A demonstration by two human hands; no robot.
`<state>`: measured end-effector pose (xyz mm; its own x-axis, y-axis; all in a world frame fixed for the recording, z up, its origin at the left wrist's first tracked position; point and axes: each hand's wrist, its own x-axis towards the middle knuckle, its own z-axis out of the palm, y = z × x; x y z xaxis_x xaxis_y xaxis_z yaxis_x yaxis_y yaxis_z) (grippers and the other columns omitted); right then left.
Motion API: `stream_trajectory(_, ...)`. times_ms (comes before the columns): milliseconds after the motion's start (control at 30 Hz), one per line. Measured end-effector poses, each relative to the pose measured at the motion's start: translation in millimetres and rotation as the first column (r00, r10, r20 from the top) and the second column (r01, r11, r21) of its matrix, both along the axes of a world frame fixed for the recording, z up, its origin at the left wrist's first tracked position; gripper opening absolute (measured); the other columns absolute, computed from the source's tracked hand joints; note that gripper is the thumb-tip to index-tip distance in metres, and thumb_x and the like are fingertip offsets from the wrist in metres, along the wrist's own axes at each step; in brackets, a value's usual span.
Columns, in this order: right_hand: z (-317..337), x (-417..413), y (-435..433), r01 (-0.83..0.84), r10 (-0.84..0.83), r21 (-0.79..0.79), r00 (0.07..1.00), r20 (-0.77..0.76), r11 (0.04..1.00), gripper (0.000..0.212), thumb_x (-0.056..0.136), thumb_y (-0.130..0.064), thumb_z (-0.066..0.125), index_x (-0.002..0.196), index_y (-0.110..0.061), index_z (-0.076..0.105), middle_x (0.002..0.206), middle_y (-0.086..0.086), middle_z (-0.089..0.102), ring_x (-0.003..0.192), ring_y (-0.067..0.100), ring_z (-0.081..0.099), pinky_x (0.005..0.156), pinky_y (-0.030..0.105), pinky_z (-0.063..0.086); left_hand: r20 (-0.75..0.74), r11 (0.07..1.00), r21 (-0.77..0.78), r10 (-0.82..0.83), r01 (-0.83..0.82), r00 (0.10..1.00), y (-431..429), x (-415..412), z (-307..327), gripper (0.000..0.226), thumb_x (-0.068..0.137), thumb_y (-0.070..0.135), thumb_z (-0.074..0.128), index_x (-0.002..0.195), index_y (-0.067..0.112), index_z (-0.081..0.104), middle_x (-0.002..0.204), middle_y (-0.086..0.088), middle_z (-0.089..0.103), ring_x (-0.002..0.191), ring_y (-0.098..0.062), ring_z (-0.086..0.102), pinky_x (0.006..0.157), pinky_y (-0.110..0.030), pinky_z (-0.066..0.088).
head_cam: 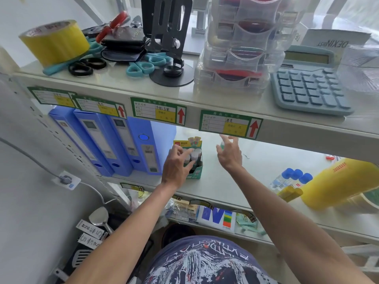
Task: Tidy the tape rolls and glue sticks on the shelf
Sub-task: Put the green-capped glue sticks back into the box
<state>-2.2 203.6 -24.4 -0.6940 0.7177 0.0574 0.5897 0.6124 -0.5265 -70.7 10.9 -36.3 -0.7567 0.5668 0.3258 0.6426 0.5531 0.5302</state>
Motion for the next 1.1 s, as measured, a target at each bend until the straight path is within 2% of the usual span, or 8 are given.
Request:
stream_trajectory(133, -9, -6, 9, -0.060, 0.061, -0.047, 0.998, 0.034, 0.997, 0.033, 0.100, -0.021, 0.061, 0.132, -0.013, 0.061, 0.133, 0.018, 0.053, 0.111, 0.039, 0.062, 0.099, 0.053, 0.051, -0.083, 0.993, -0.094, -0.086, 0.078, 0.993, 11, -4, 3, 0.045, 0.078, 0.023, 0.083, 0.120, 0.032, 0.070, 0.116, 0.004, 0.065, 0.106, -0.021, 0.054, 0.079, -0.035, 0.040)
stream_trajectory(267, -8, -4, 14, -0.026, 0.029, -0.070, 0.999, 0.035, 0.997, 0.024, 0.101, -0.014, 0.058, 0.118, -0.004, 0.070, 0.117, 0.020, 0.063, 0.102, 0.037, 0.066, 0.092, 0.045, 0.055, -0.082, 0.992, -0.105, -0.072, 0.063, 0.994, 9, -7, 1, 0.034, 0.081, 0.018, 0.080, 0.113, 0.025, 0.070, 0.115, 0.007, 0.070, 0.109, -0.018, 0.060, 0.077, -0.030, 0.029)
stream_trajectory(400, -4, 0, 14, 0.023, -0.041, -0.119, 0.988, -0.152, 0.993, 0.024, 0.093, -0.017, 0.070, 0.106, 0.003, 0.069, 0.101, 0.018, 0.072, 0.085, 0.030, 0.069, 0.081, 0.043, 0.060, -0.049, 0.998, -0.055, -0.046, 0.043, 0.998, 9, -8, 1, 0.028, 0.081, 0.021, 0.081, 0.107, 0.024, 0.070, 0.110, 0.009, 0.072, 0.105, -0.013, 0.064, 0.079, -0.030, 0.031)
stream_trajectory(533, 14, 4, 9, 0.031, -0.097, -0.204, 0.943, -0.318, 0.978, 0.024, 0.095, -0.023, 0.069, 0.107, -0.002, 0.070, 0.089, 0.009, 0.072, 0.063, 0.010, 0.062, 0.056, 0.010, 0.049, -0.034, 1.000, -0.010, -0.029, 0.029, 0.999, 10, -9, 2, 0.023, 0.083, 0.020, 0.079, 0.105, 0.022, 0.074, 0.105, 0.006, 0.070, 0.093, -0.015, 0.063, 0.078, -0.029, 0.028)
stream_trajectory(733, 24, 13, -3, -0.068, -0.096, -0.360, 0.902, -0.420, 0.930, 0.020, 0.093, -0.027, 0.074, 0.097, -0.007, 0.070, 0.075, 0.001, 0.074, 0.059, 0.014, 0.075, 0.066, 0.032, 0.063, -0.017, 0.999, -0.002, -0.046, 0.046, 0.999, 5, -10, -1, 0.022, 0.082, 0.012, 0.079, 0.104, 0.017, 0.077, 0.102, 0.000, 0.070, 0.089, -0.021, 0.064, 0.077, -0.029, 0.031)
stream_trajectory(900, 26, 21, 1, -0.141, -0.289, -0.819, 0.891, -0.350, 0.557, 0.036, 0.085, -0.011, 0.081, 0.108, 0.006, 0.059, 0.103, 0.029, 0.072, 0.085, 0.035, 0.078, 0.088, 0.045, 0.062, 0.007, 0.997, 0.044, -0.068, 0.068, 0.998, 3, -12, -5, 0.018, 0.086, 0.009, 0.076, 0.104, 0.010, 0.078, 0.104, -0.005, 0.069, 0.094, -0.022, 0.063, 0.080, -0.029, 0.045)
stream_trajectory(1000, 26, 24, 3, -0.126, -0.159, -0.809, 0.952, -0.261, 0.574, 0.031, 0.085, -0.007, 0.079, 0.110, 0.009, 0.067, 0.108, 0.028, 0.071, 0.088, 0.035, 0.078, 0.089, 0.044, 0.062, 0.055, 0.990, 0.081, -0.124, 0.119, 0.991, 1, -12, -8, 0.022, 0.087, 0.007, 0.074, 0.109, 0.004, 0.075, 0.111, -0.009, 0.067, 0.100, -0.023, 0.063, 0.089, -0.025, 0.052)
stream_trajectory(1100, 20, 23, 2, -0.089, 0.079, -0.712, 0.996, -0.047, 0.697, 0.031, 0.081, -0.013, 0.084, 0.105, 0.004, 0.076, 0.099, 0.021, 0.075, 0.084, 0.030, 0.076, 0.081, 0.037, 0.063, 0.103, 0.986, 0.072, -0.154, 0.147, 0.983, 0, -13, -6, 0.036, 0.083, 0.004, 0.077, 0.118, 0.004, 0.071, 0.119, -0.008, 0.064, 0.105, -0.022, 0.063, 0.095, -0.026, 0.053)
